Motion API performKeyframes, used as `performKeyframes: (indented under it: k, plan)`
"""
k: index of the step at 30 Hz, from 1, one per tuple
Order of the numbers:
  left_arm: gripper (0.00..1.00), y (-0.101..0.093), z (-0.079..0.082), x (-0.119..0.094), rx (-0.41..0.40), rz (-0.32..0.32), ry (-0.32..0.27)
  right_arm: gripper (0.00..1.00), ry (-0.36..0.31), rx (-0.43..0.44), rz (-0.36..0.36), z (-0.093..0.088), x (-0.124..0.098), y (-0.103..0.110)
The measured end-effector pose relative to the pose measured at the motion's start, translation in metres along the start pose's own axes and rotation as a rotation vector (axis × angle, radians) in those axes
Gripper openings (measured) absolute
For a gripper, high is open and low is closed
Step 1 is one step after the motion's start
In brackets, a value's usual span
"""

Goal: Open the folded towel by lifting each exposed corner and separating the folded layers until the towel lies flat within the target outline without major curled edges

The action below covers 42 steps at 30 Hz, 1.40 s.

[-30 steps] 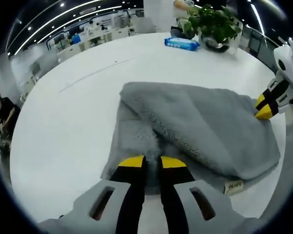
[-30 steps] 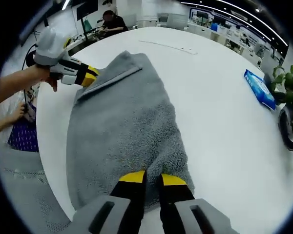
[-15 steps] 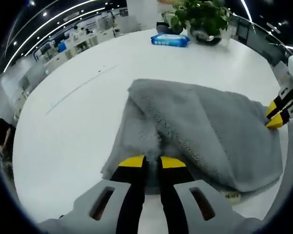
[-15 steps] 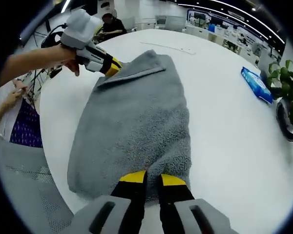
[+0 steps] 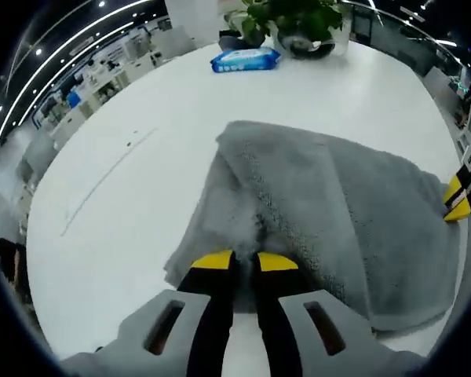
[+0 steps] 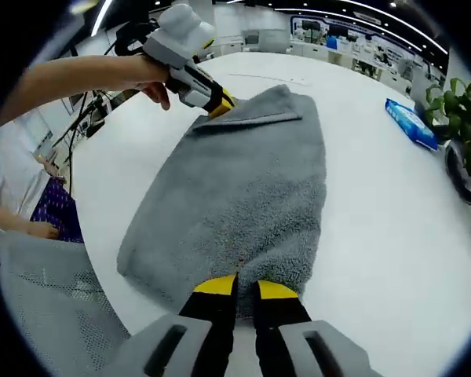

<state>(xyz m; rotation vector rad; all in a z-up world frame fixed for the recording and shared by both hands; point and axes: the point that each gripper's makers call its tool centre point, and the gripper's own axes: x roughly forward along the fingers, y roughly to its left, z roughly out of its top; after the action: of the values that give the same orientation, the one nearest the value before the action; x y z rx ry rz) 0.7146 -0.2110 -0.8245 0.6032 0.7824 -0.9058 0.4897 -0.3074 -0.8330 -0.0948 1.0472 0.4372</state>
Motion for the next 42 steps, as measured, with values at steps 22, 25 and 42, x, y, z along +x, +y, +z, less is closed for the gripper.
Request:
performKeyframes:
  k: [22, 25, 42]
  plan:
    - [0.07, 0.005, 0.023, -0.016, -0.166, 0.05, -0.142, 0.18, -0.052, -0.008, -0.023, 0.01, -0.016, 0.007]
    - [0.07, 0.003, 0.02, -0.029, -0.219, 0.046, -0.178, 0.2, -0.073, -0.032, -0.025, 0.018, -0.02, 0.012]
    - [0.1, -0.034, -0.028, -0.098, -0.386, 0.058, -0.32, 0.29, -0.16, -0.226, 0.001, 0.047, -0.026, 0.069]
